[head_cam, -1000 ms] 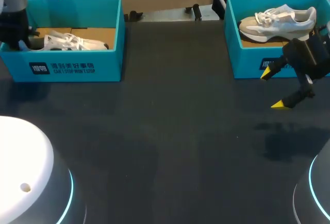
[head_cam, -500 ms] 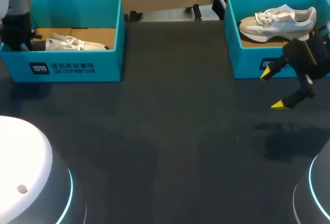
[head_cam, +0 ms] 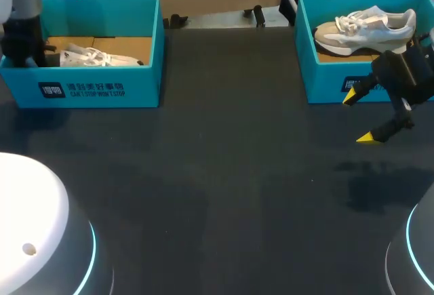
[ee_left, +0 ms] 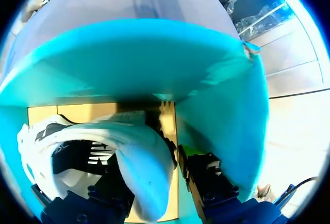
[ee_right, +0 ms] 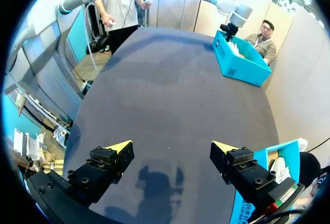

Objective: Take the shoe out of the shoebox, open the shoe tongue, remove and reinsert the insole, then place the shoe into the shoebox

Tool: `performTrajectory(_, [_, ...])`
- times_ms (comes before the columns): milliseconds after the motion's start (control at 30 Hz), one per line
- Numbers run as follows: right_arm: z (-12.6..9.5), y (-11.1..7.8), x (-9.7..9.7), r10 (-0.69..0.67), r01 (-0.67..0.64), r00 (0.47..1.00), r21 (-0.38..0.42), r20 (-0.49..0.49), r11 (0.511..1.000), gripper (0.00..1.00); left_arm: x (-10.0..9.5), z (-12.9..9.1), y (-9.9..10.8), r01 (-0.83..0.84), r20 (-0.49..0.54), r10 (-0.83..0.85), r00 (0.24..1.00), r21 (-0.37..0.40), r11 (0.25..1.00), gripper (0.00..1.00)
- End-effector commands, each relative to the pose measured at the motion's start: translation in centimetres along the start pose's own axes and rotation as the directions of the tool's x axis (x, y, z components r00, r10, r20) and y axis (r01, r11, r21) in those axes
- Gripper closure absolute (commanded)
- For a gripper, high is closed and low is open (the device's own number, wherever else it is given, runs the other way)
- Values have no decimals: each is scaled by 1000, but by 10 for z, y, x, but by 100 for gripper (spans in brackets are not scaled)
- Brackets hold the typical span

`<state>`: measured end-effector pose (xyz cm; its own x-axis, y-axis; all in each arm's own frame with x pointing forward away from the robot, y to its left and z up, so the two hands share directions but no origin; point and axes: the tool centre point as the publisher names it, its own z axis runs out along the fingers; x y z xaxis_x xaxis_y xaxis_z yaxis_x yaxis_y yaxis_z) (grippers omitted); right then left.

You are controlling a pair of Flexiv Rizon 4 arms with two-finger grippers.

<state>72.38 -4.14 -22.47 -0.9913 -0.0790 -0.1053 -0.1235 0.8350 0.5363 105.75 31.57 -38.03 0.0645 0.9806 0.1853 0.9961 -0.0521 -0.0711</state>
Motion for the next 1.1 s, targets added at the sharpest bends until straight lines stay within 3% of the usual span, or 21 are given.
performTrajectory(33, [1, 0, 0, 1, -1, 1000, 2, -1, 1000, 0, 0, -7, -4, -4, 2, 4, 1000, -8, 1000, 61])
performTrajectory(567, [1, 0, 0, 1, -1, 1000, 2, -1, 1000, 0, 1, -41, -11, -20, 37, 21, 999, -27, 999, 59])
performTrajectory(1033, [1, 0, 0, 1, -1, 1000, 2, -1, 1000, 0, 12, -97, -14, -21, 112, 29, 993, -76, 997, 56])
performTrajectory(1100, [1, 0, 0, 1, -1, 1000, 2, -1, 1000, 0, 16, -107, -17, -17, 122, 27, 992, -83, 996, 51])
